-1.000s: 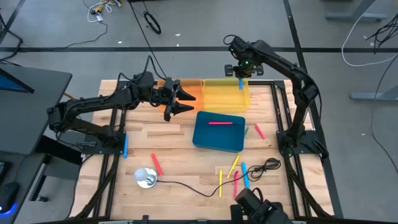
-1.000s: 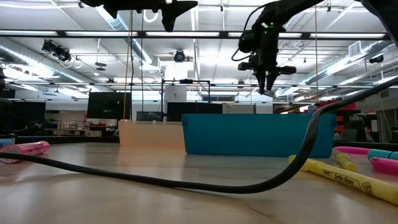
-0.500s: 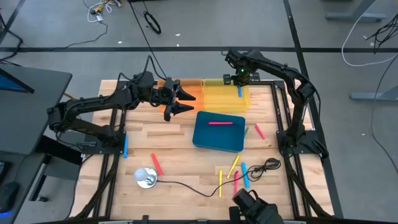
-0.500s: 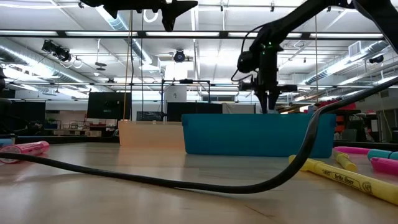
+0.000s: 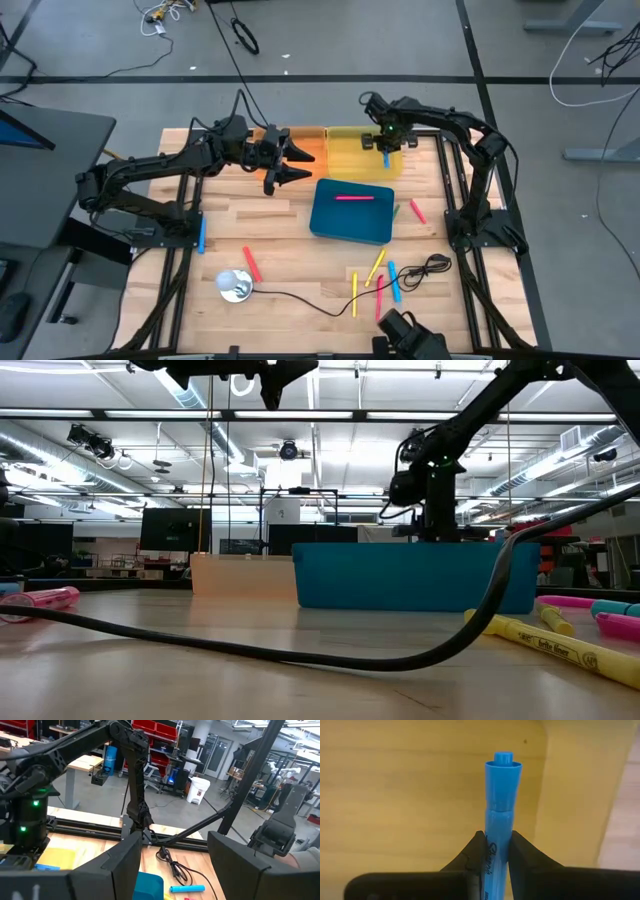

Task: Pick & Place Markers
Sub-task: Put the blue marker into the transparent yellow bin, then put the pink marker into the yellow transparent bin

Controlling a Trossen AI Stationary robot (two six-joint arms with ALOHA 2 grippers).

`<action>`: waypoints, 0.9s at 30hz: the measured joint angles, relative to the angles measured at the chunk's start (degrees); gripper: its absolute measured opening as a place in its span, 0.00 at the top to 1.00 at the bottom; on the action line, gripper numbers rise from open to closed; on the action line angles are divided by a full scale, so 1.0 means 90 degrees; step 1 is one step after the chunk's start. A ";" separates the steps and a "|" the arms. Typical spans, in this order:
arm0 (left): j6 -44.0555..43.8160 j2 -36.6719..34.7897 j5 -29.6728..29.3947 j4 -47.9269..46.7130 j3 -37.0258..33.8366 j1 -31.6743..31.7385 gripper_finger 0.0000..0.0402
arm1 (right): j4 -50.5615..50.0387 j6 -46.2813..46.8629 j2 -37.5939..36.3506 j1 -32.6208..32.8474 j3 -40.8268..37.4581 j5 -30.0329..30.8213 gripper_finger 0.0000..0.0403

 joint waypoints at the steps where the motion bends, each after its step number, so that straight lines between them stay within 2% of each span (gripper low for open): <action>1: 0.0000 0.0000 0.0000 0.0000 0.0000 0.0000 0.42 | 0.0053 0.0000 0.0000 0.0001 -0.0047 -0.0002 0.89; 8: 0.0002 0.0000 0.0000 0.0000 -0.0002 0.0000 0.42 | 0.0178 -0.0144 0.0000 -0.0001 -0.0130 -0.0010 0.88; 14: 0.0000 0.0000 0.0000 0.0000 -0.0002 0.0000 0.42 | 0.0203 -0.0138 0.0000 -0.0084 -0.0130 -0.0102 0.68; 18: 0.0000 0.0000 0.0000 0.0000 -0.0001 0.0000 0.42 | 0.0203 -0.0122 -0.0001 -0.0114 -0.0130 -0.0220 0.59; 27: 0.0000 0.0000 0.0000 0.0000 -0.0002 0.0000 0.42 | 0.0268 -0.0100 -0.0002 -0.0110 -0.0130 -0.0236 0.59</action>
